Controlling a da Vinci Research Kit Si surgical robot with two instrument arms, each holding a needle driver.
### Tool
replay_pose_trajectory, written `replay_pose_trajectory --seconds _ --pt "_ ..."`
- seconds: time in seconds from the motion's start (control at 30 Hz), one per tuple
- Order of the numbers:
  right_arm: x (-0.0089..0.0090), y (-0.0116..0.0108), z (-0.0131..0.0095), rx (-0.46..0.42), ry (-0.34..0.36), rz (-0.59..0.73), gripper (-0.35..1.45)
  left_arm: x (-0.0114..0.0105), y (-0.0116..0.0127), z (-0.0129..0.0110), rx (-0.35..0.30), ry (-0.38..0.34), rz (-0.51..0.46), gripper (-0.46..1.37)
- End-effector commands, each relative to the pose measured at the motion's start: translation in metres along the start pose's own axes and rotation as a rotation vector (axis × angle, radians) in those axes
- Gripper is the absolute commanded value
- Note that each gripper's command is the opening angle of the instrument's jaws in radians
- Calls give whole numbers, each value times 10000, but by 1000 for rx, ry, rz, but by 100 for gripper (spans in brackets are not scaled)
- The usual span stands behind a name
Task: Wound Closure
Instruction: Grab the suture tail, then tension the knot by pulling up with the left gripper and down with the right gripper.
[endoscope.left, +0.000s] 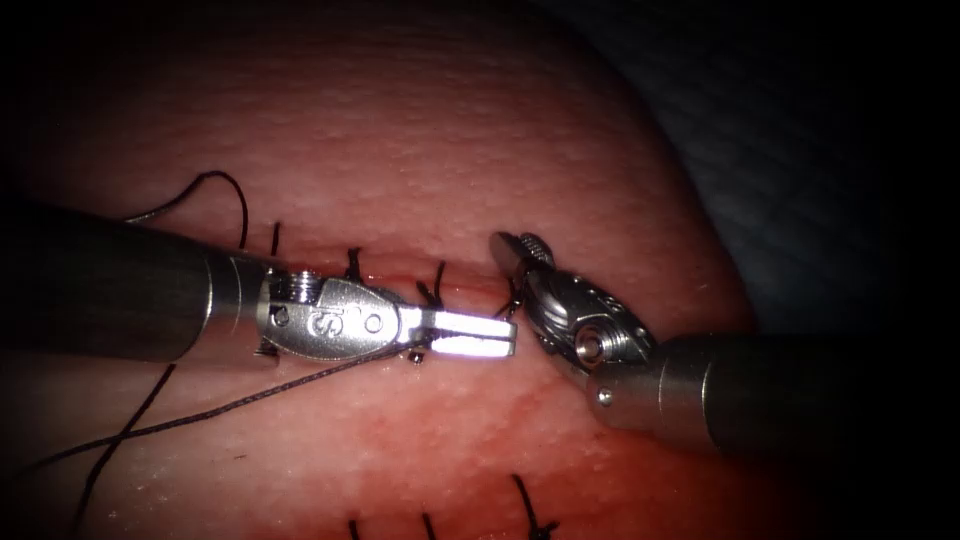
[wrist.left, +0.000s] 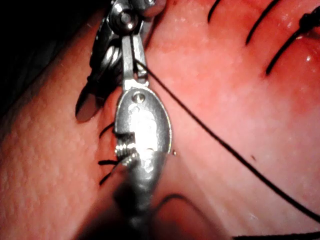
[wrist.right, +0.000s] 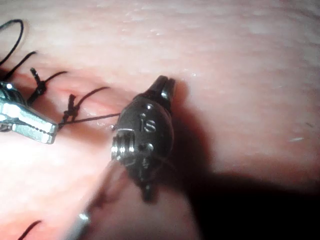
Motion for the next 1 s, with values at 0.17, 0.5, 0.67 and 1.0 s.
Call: replay_pose_trajectory --seconds 0.17,0.5,0.67,1.0 --pt "4 -17 -9 2 57 -1 -35 -1 0 -1 -2 0 0 -35" --pt "8 -55 -58 138 176 -137 -35 -4 -20 -16 9 -11 -10 -35" --pt "9 -58 -93 185 219 -169 -35 -8 -46 -32 28 -30 -21 -35" --pt "-14 -54 -121 229 211 -188 -35 -16 -116 -34 57 -46 -47 -35"
